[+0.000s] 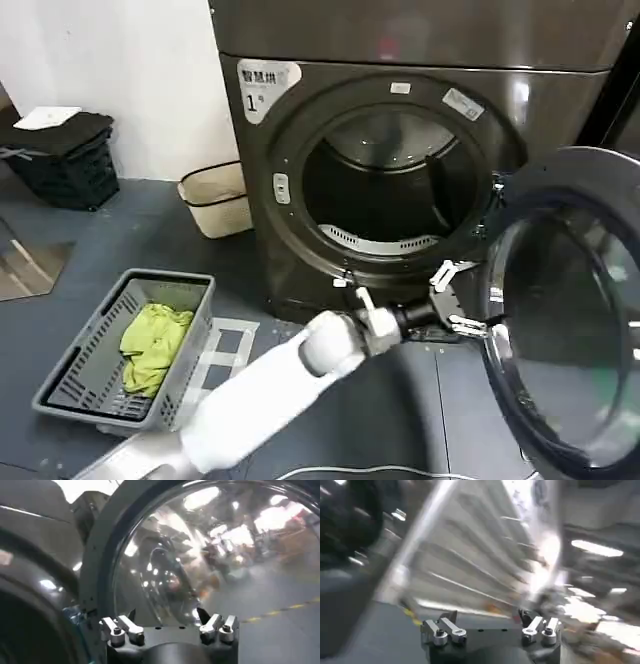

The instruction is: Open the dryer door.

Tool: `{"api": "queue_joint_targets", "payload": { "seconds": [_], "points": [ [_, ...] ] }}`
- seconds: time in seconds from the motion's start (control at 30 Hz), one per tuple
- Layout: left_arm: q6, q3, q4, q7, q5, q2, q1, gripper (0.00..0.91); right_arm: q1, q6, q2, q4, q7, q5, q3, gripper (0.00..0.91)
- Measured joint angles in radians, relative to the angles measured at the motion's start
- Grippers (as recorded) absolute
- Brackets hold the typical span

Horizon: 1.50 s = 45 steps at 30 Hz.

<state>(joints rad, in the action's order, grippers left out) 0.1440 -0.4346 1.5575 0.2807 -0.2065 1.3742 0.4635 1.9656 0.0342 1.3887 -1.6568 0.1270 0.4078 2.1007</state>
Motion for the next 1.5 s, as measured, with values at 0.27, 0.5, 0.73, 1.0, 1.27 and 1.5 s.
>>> {"api": "queue_joint_targets", "payload": {
  "seconds": [0.27,0.5,0.73,1.0,1.27,1.5],
  "points": [
    [-0.013,-0.076,-0.116,-0.079,0.097,0.121,-0.095,0.907,-0.037,-0.095,0.040,0.070,-0.159,-0.185,0.121,0.907],
    [-0.013,-0.110,-0.212,-0.080,0.127,0.217,-0.141,0.907,-0.027,-0.097,0.060,0.079,-0.194,-0.254,0.193,0.907],
    [-0.012,-0.112,-0.295,-0.079,0.128,0.235,-0.158,0.907,-0.030,-0.096,0.069,0.065,-0.197,-0.259,0.208,0.907],
    [-0.013,-0.109,-0.310,-0.076,0.122,0.235,-0.154,0.907,-0.035,-0.092,0.071,0.058,-0.196,-0.260,0.208,0.907],
    [-0.028,-0.103,-0.283,-0.071,0.118,0.235,-0.143,0.907,-0.043,-0.091,0.064,0.058,-0.195,-0.260,0.199,0.907],
    [-0.128,-0.085,-0.224,0.010,0.084,0.235,-0.117,0.907,-0.037,-0.131,0.069,0.036,-0.218,-0.216,0.182,0.907]
  ]
}}
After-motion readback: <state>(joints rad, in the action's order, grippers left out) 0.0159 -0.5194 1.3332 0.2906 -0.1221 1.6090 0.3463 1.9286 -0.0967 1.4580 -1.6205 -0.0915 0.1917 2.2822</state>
